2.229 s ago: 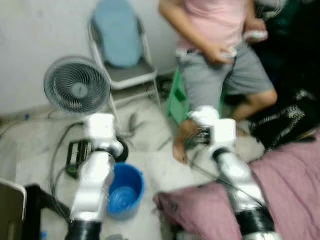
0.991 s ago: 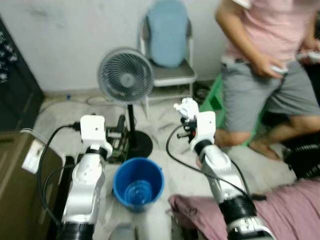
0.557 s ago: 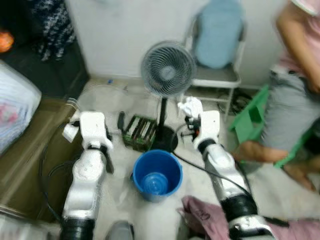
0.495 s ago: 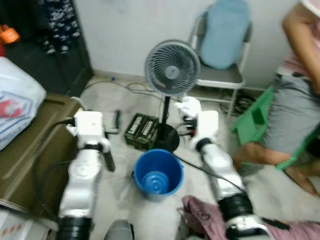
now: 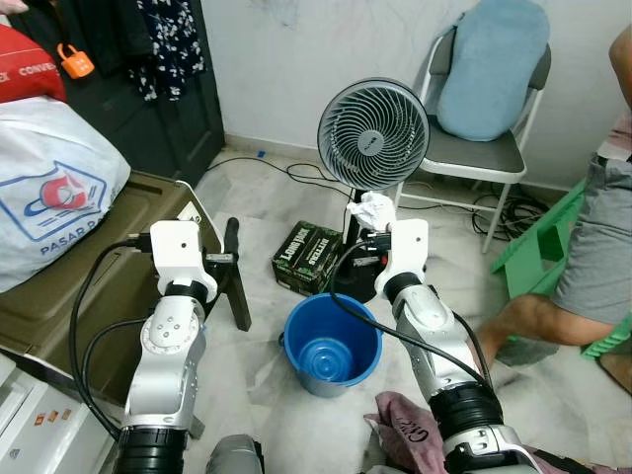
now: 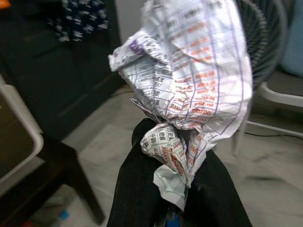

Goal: Clean up the room

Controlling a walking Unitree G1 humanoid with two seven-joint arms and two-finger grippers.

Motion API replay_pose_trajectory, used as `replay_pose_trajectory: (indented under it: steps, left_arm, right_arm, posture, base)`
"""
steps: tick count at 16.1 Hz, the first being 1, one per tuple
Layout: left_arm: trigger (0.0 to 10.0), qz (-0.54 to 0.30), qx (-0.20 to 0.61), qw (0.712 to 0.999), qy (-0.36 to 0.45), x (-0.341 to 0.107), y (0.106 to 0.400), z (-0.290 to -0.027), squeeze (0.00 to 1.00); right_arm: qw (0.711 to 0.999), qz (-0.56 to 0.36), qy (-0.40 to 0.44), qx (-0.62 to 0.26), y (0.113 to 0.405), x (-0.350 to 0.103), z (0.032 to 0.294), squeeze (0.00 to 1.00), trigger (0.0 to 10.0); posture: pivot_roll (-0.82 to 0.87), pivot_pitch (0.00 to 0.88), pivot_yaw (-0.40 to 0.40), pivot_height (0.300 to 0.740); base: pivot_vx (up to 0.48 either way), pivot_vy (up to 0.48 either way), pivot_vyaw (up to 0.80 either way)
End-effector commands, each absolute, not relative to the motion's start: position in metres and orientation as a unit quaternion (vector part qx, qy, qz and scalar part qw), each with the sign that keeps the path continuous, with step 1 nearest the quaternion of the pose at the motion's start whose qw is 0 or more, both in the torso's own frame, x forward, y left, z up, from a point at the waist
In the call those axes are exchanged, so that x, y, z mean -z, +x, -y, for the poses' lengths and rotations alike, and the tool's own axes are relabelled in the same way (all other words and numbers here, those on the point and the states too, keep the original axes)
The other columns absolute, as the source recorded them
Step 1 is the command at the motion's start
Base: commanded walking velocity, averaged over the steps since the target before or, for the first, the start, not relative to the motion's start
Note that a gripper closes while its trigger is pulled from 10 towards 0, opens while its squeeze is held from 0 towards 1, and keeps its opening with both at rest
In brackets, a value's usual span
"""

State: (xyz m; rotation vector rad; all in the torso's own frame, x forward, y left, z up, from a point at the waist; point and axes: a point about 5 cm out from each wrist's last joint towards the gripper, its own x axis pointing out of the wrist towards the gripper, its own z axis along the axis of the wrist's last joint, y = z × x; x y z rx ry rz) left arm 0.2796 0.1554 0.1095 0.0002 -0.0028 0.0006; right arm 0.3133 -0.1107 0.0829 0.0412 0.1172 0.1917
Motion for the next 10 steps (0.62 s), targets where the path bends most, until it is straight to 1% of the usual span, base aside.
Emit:
replay_pose_trajectory:
  steps: [1, 7, 9, 10]
  left_arm:
    - [10.0, -0.002, 0.008, 1.0, -0.002, -0.1099, 0.2776, -0.1554, 0.0]
    - [10.0, -0.002, 0.014, 1.0, -0.015, -0.1119, 0.2781, -0.1561, 0.0]
    - [10.0, -0.005, 0.015, 1.0, -0.019, -0.1113, 0.2779, -0.1554, 0.0]
    - [10.0, -0.005, 0.016, 1.0, -0.02, -0.1109, 0.2775, -0.155, 0.0]
  right_arm:
    - [0.995, -0.058, 0.02, -0.074, 0.3142, -0.0832, 0.1168, 0.0, 10.0]
    - [0.995, -0.069, 0.033, -0.062, 0.313, -0.0796, 0.1178, 0.0, 10.0]
    - [0.995, -0.069, 0.033, -0.062, 0.3132, -0.0795, 0.1175, 0.0, 10.0]
    - [0.995, -0.069, 0.034, -0.062, 0.3135, -0.0795, 0.1175, 0.0, 10.0]
  posture:
    - [0.03, 0.0, -0.03, 0.74]
    - [0.03, 0.0, -0.022, 0.74]
    - [0.03, 0.0, -0.023, 0.74]
    - [0.03, 0.0, -0.025, 0.74]
  base:
    - [0.0, 0.0, 0.0]
    - [0.0, 0.0, 0.0]
    - [0.0, 0.251, 0.0]
    - [-0.244, 0.341, 0.0]
